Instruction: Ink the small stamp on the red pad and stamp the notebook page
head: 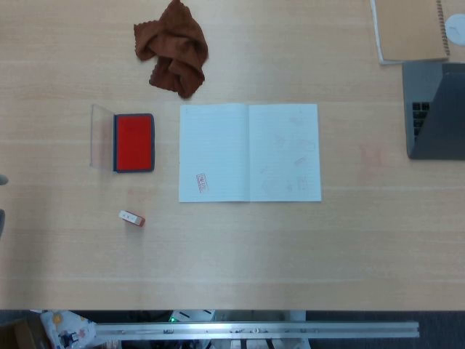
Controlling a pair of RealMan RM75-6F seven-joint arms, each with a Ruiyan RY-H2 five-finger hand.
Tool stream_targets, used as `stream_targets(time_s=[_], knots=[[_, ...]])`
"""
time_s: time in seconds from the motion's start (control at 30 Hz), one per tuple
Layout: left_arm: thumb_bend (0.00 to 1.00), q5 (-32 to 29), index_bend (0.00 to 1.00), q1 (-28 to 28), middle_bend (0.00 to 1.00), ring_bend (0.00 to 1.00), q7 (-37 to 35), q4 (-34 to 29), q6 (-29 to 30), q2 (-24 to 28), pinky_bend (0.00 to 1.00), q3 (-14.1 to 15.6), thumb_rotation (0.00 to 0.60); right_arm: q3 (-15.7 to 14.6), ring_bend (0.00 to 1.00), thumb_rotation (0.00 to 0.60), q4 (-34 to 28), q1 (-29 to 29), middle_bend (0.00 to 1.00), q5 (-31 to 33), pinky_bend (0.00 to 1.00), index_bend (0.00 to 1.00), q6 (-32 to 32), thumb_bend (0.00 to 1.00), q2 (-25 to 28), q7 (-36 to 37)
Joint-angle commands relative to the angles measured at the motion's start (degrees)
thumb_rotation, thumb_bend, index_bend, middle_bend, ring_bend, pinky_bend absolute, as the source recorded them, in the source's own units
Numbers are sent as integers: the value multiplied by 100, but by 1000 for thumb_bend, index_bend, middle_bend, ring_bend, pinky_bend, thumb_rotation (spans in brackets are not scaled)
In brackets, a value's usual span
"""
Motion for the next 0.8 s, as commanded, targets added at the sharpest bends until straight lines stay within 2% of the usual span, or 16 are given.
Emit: stream_targets(time_s=[0.03, 0.27, 0.5, 0.67, 0.8], knots=[[332, -6, 351, -4, 211, 160, 3, 8, -7, -2, 190, -3, 600, 4, 415, 600, -21, 12, 587, -8, 496, 585, -9, 358, 4, -22], [332, 0, 351, 9, 210, 160, -54, 42, 21, 9, 190, -2, 600, 16, 415, 600, -60, 5, 586, -12, 496, 585, 32, 357, 20, -53], [332, 81, 351, -42, 210, 160, -127, 52, -51, 62, 190, 29, 600, 51, 415, 600, -37, -29, 531, -37, 496, 585, 166, 358, -13, -40], [332, 250, 352, -145, 210, 160, -298, 45, -206, 163, 190, 117, 600, 68, 416, 600, -71, -25, 530, -28, 496, 528, 174, 358, -4, -77], [332, 390, 352, -272, 210, 160, -510, 26, -412, 288, 190, 209, 600, 102, 415, 600, -92, -19, 528, 5, 496, 525, 186, 358, -11, -101]])
